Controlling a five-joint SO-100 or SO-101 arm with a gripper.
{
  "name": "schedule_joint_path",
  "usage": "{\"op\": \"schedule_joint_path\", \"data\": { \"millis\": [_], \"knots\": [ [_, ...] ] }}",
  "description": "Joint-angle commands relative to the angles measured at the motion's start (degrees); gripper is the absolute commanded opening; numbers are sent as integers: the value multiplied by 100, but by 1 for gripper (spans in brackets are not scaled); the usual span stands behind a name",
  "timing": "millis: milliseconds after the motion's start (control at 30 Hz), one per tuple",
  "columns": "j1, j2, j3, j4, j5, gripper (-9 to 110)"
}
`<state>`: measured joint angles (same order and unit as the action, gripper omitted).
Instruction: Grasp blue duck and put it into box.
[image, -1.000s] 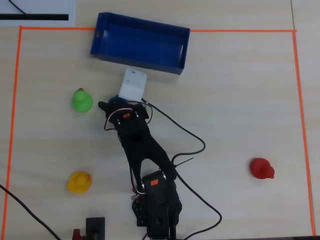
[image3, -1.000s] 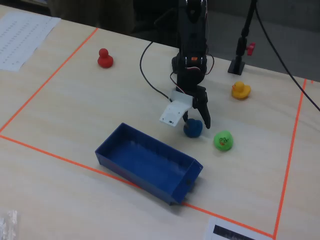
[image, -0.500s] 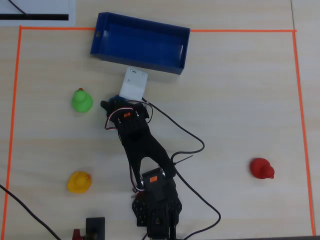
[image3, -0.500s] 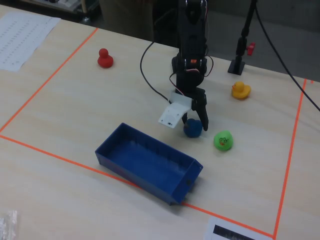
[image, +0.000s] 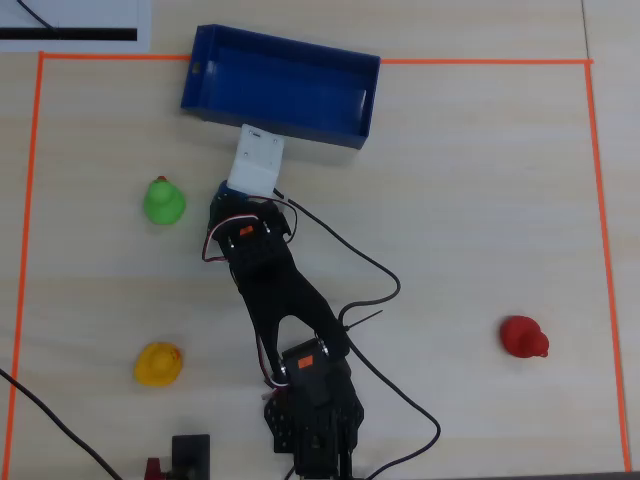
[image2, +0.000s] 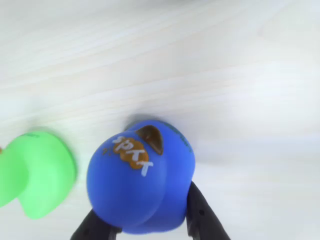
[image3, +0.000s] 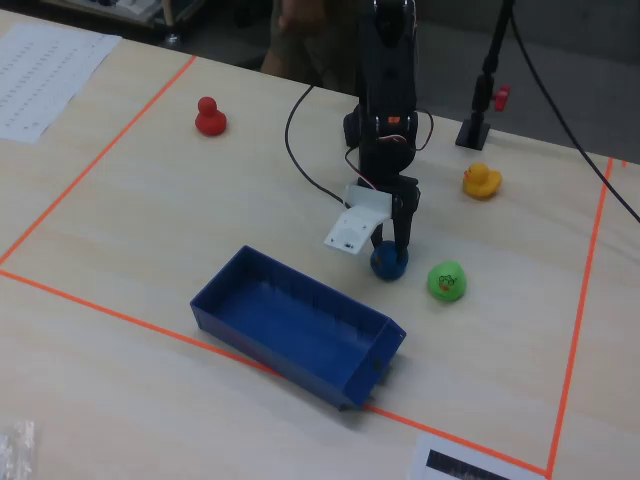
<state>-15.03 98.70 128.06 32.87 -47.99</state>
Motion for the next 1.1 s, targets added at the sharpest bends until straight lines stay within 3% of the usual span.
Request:
{"op": "schedule_joint_path", "data": {
  "millis": [0,300,500,800,833,933,1067],
  "knots": [
    [527,598,-563,677,97,0],
    [1714,659,-3050,1608,844,0],
    [1591,-360,-3551,1116,1257,0],
    [1564,-2689,-6398,1503,1301,0],
    [1573,-2900,-6715,1608,1292,1],
    [1564,-3261,-7207,2048,1081,20],
    [1573,-3059,-6741,2312,598,35]
  ]
}}
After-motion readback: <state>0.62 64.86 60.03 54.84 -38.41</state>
